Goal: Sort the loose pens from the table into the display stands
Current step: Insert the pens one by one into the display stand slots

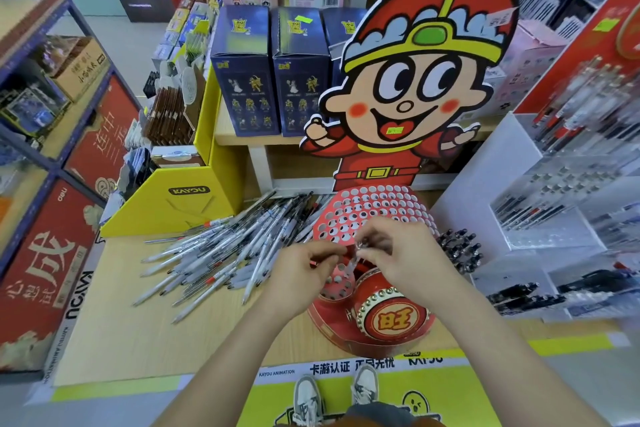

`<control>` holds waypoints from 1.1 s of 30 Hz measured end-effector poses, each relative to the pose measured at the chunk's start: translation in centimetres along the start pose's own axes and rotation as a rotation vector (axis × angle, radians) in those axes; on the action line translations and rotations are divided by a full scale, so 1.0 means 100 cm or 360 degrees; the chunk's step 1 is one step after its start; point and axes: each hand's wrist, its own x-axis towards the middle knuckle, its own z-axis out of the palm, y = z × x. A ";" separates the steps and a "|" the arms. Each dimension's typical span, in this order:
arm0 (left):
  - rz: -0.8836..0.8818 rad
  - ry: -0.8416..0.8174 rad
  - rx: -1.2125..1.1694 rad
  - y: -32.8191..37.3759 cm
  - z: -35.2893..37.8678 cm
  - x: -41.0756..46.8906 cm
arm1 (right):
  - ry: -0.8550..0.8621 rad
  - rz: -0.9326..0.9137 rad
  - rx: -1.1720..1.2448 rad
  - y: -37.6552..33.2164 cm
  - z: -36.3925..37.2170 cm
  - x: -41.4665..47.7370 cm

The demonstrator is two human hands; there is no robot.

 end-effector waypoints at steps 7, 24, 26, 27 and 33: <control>-0.0064 0.0264 0.0232 -0.019 -0.010 -0.004 | 0.0074 0.0020 -0.0236 0.010 0.007 -0.007; -0.0166 0.0265 0.0592 -0.038 -0.040 -0.029 | -0.0140 -0.0098 -0.1017 -0.016 0.009 -0.001; -0.0252 0.0356 0.0602 -0.039 -0.047 -0.035 | -0.0017 -0.0255 -0.0733 -0.030 0.011 -0.003; -0.0289 0.0397 0.0614 -0.041 -0.050 -0.039 | 0.0007 -0.0294 -0.0545 -0.036 0.016 -0.002; -0.0338 0.0450 0.0856 -0.058 -0.075 -0.046 | -0.0519 0.0487 0.0878 -0.061 0.086 0.016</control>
